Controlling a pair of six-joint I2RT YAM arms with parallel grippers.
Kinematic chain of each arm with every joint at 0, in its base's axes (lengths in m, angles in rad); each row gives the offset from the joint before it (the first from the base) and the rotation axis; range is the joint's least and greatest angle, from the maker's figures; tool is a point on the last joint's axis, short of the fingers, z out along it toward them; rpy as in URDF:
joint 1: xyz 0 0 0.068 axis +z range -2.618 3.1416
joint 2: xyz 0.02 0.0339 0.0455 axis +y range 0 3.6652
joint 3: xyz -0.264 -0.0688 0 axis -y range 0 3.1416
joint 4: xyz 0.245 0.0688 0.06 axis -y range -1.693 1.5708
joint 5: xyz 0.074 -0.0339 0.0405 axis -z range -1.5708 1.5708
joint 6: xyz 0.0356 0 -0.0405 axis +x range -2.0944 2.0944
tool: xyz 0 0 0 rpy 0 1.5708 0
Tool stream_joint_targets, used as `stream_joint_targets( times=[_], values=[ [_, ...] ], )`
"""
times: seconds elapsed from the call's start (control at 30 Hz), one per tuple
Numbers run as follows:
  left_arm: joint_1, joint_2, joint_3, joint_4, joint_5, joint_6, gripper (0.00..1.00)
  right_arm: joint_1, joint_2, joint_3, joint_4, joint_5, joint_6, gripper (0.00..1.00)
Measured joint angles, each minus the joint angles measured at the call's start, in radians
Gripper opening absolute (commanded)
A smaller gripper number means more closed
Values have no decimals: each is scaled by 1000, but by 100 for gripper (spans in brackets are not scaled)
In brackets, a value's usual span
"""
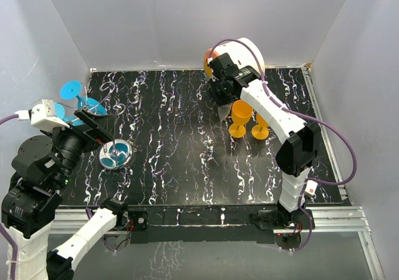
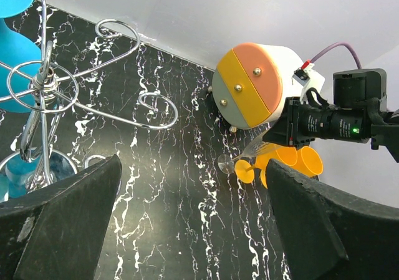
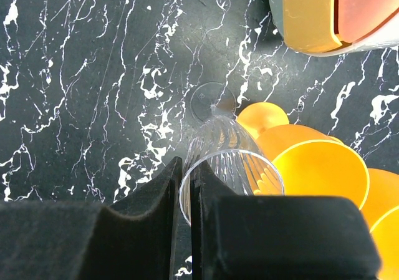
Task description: Take the wine glass off the wine glass rack
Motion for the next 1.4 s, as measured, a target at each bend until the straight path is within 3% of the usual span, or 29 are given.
stream_joint_targets(
  times=[0.33, 0.63, 0.83, 0.97, 1.13, 1.27, 1.4],
  values=[
    [0, 1, -2, 0, 5, -2, 99, 0, 0, 0, -6, 16, 6, 25],
    [0, 54, 88, -44, -16, 4, 99, 0, 0, 123, -39, 10, 29, 66],
    [0, 78, 166, -89, -52, 16, 99, 16, -75, 127, 2, -71, 71, 74],
    [0, 90, 215, -135, -69, 15, 99, 117, -188, 21, 160, -125, 137, 77],
    [0, 92, 244, -198, -77, -13, 99, 362, -289, -223, 500, -139, 257, 77],
    [0, 79, 246, -237, -79, -38, 99, 533, -250, -389, 745, -87, 334, 77],
    [0, 60, 250, -263, -77, -53, 99, 636, -135, -443, 928, -10, 349, 77]
  ],
)
